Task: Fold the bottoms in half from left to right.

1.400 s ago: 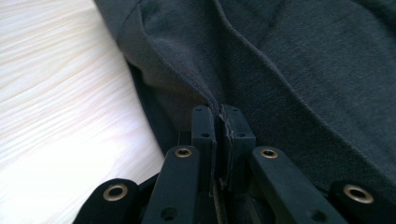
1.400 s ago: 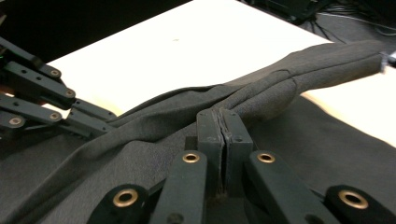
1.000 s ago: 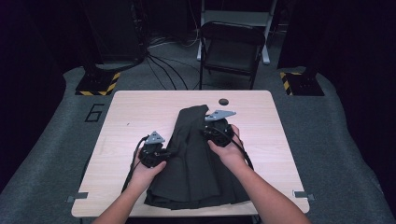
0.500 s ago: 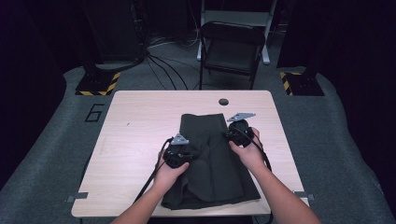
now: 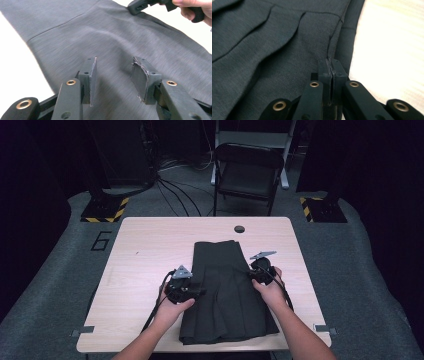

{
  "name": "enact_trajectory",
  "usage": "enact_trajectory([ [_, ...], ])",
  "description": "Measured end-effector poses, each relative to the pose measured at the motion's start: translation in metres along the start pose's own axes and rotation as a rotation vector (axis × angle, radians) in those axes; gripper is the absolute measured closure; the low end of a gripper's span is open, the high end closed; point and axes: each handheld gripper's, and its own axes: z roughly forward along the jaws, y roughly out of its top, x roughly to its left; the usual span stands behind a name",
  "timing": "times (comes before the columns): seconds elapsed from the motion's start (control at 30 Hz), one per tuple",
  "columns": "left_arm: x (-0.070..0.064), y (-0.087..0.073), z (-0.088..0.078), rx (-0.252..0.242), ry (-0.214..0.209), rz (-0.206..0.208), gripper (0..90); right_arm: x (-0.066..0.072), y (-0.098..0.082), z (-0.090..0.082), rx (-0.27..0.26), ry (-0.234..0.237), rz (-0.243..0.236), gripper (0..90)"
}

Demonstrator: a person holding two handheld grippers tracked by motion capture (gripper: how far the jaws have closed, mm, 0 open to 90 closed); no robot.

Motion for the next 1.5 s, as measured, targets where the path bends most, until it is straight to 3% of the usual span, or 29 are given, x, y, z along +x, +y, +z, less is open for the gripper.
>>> enact_trajectory([
  [0.27,0.018,-0.030,-0.003,0.047,0.054,-0.055,46.4,0.000,-0.009,0.007,-0.007,-0.006,0.022,85.3],
  [0.4,0.019,-0.039,0.006,0.072,0.054,-0.074,43.4,0.002,-0.009,0.002,-0.030,0.000,0.043,70.8],
  [0.53,0.019,-0.043,0.014,0.104,0.060,-0.032,42.7,0.002,-0.015,-0.006,-0.045,0.040,0.047,60.5],
  [0.7,0.018,-0.044,0.020,0.107,0.066,-0.034,42.1,0.006,-0.031,-0.012,-0.020,0.047,0.022,54.1],
  [0.83,0.015,-0.043,0.022,0.111,0.059,-0.004,47.6,0.009,-0.041,-0.013,-0.004,0.036,-0.009,51.9],
  [0.9,0.014,-0.043,0.024,0.104,0.061,0.003,51.2,0.011,-0.043,-0.011,0.006,0.037,0.001,51.9],
  [1.1,0.012,-0.039,0.022,0.113,0.057,0.012,73.7,0.021,-0.046,-0.007,0.001,0.029,-0.018,63.8],
  [1.13,0.012,-0.039,0.022,0.112,0.059,0.011,76.0,0.022,-0.046,-0.007,-0.006,0.025,-0.040,64.9],
  [1.2,0.010,-0.038,0.019,0.120,0.076,0.044,78.7,0.024,-0.045,-0.007,0.001,0.021,-0.031,65.8],
  [1.33,0.009,-0.038,0.007,0.173,0.101,0.125,82.1,0.029,-0.044,-0.006,0.001,0.041,-0.018,65.5],
  [1.5,0.022,-0.046,-0.014,0.212,0.114,0.125,84.1,0.045,-0.038,-0.003,0.024,0.094,-0.051,58.9],
])
